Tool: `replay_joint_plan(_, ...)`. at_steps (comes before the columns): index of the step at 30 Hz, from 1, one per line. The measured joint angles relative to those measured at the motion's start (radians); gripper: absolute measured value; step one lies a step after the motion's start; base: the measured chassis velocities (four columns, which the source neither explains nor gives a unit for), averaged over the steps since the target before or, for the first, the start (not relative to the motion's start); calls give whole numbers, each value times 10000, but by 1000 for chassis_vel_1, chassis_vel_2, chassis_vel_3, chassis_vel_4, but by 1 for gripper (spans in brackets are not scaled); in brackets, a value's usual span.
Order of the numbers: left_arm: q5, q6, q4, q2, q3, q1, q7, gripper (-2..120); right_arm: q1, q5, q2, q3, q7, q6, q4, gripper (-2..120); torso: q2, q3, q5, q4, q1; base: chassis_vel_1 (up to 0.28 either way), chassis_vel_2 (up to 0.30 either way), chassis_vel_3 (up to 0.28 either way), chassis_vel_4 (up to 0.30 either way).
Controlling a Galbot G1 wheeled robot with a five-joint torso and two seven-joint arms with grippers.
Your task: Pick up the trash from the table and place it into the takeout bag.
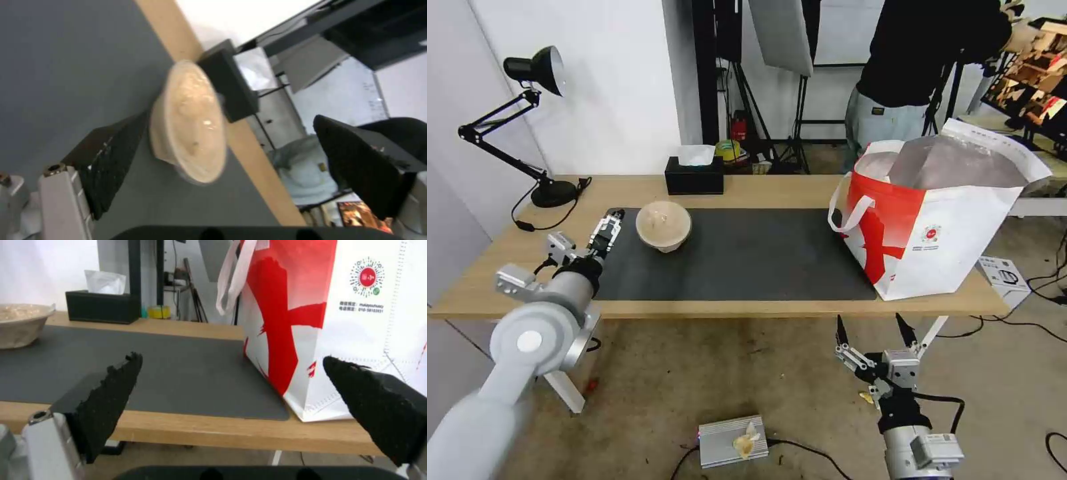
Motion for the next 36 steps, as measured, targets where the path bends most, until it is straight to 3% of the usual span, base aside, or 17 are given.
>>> replay_joint_plan(12,-195,243,1006,-168,323,-702,-714,100,0,0,0,0,0,0,0,100,0,0,1,0,0,0,0,0,0)
replay_joint_plan(27,-70,456,2010,-604,860,-1517,-1182,100,0,0,0,0,0,0,0,100,1,0,1,0,-1,0,0,0,0)
replay_joint_plan(36,198,665,2805,-1071,1605,-2175,-1288,100,0,0,0,0,0,0,0,100,2,-1,2,1,-1,0,0,0,0)
